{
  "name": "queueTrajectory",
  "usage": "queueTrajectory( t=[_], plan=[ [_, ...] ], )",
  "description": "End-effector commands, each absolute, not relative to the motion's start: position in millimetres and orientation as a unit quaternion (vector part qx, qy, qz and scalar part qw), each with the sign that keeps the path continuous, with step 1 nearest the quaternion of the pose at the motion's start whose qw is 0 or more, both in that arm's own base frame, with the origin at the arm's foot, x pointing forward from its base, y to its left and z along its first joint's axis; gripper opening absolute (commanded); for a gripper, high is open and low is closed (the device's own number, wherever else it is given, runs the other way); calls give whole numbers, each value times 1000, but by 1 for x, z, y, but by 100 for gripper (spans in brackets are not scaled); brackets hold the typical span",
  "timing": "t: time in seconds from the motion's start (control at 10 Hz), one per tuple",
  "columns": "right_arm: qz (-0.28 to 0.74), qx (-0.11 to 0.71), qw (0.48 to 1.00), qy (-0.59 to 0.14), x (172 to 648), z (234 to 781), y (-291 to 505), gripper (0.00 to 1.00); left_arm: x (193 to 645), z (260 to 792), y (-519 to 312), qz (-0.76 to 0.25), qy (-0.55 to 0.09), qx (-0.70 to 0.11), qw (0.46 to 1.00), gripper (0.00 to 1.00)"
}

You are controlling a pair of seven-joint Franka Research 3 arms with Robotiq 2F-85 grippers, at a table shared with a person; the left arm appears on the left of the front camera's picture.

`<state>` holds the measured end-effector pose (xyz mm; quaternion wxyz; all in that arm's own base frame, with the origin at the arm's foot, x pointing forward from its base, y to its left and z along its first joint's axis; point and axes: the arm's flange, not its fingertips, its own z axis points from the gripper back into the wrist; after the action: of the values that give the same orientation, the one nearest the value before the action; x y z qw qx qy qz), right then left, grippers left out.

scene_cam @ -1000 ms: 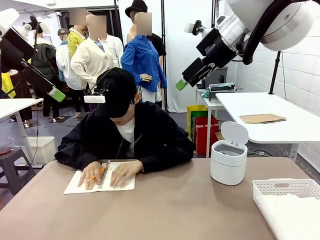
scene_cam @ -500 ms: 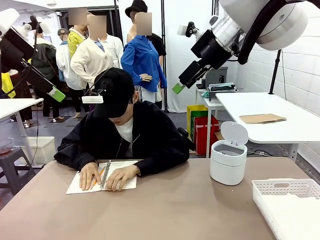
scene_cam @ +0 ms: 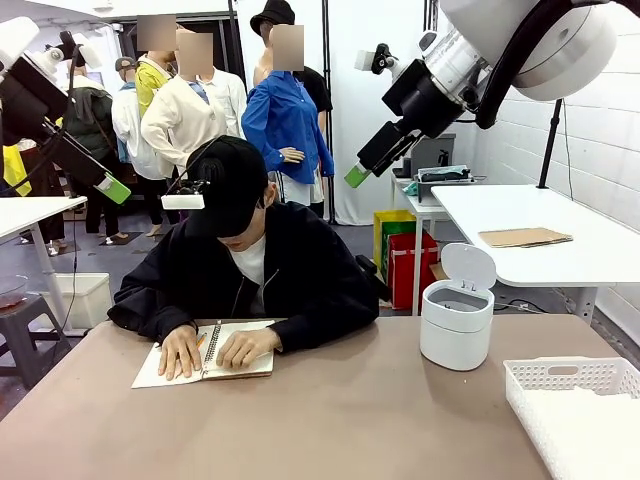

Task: Sort the paper based on its condition.
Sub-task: If a person hands you a paper, place it in the Organizing basket , and if it's crumpled, put it in the Trash can.

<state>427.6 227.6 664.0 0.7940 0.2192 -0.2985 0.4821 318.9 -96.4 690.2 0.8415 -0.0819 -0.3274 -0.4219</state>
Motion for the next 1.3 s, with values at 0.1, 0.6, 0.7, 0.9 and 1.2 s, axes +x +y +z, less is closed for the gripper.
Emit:
queueTrajectory(
  t=[0.1,0.6,0.7,0.9,1.2],
  plan=[
    [480,223,794,-298,428,664,227,100,319,691,-96,-422,-328,-83,841,100],
    [480,223,794,-298,428,664,227,100,319,691,-96,-422,-328,-83,841,100],
    [480,223,794,-298,428,664,227,100,319,691,-96,-422,-328,-83,841,100],
    [480,223,794,-298,428,664,227,100,319,691,-96,-422,-328,-83,841,100],
    [480,223,794,-298,428,664,227,100,319,691,-96,-422,-328,-83,841,100]
  ],
)
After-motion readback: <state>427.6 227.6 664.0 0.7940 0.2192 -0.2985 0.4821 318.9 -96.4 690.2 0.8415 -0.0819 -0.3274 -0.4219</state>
